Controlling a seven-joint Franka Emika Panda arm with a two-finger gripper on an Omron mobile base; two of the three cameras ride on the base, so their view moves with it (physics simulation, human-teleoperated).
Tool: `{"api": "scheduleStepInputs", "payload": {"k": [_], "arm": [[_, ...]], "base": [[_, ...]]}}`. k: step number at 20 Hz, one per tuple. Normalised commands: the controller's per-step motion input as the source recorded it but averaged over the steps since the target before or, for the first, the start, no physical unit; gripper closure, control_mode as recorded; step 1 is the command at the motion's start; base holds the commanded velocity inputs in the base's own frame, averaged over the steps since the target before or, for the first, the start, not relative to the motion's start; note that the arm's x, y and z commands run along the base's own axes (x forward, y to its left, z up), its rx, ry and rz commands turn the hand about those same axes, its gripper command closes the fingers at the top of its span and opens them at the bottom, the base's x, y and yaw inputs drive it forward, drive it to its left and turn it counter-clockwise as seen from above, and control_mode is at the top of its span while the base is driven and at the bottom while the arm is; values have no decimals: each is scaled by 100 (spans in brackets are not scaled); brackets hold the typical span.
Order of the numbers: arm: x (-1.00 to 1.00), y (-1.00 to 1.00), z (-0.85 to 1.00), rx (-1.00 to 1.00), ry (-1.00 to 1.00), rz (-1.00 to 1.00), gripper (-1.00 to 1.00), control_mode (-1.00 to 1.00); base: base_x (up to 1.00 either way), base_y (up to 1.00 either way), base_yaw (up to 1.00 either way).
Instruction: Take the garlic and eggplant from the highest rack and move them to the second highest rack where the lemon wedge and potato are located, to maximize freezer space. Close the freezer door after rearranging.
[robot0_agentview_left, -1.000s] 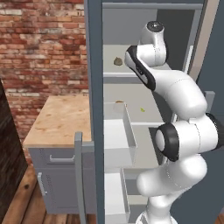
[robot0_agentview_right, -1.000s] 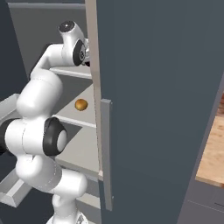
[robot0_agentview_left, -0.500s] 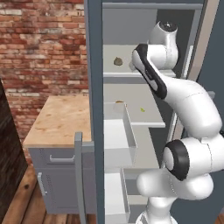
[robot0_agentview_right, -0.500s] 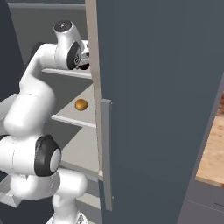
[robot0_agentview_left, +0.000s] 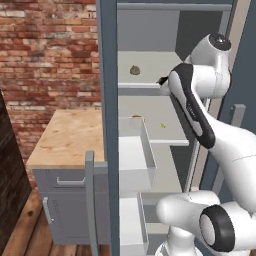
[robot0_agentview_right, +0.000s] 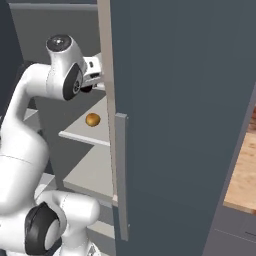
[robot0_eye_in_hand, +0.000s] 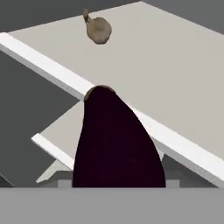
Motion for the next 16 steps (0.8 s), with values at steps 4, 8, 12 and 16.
{"api": "scheduleStepInputs", "payload": {"k": [4, 8, 12, 16], "arm": [[-100, 1, 25, -4, 37, 0, 100, -100], [-52, 0, -62, -2, 15, 0, 100, -100], [-10, 0, -100, 0, 0, 0, 100, -100], [8, 2, -100, 1, -3, -1, 100, -100]], "base": [[0, 0, 0], [0, 0, 0], [0, 0, 0], [0, 0, 0]]}}
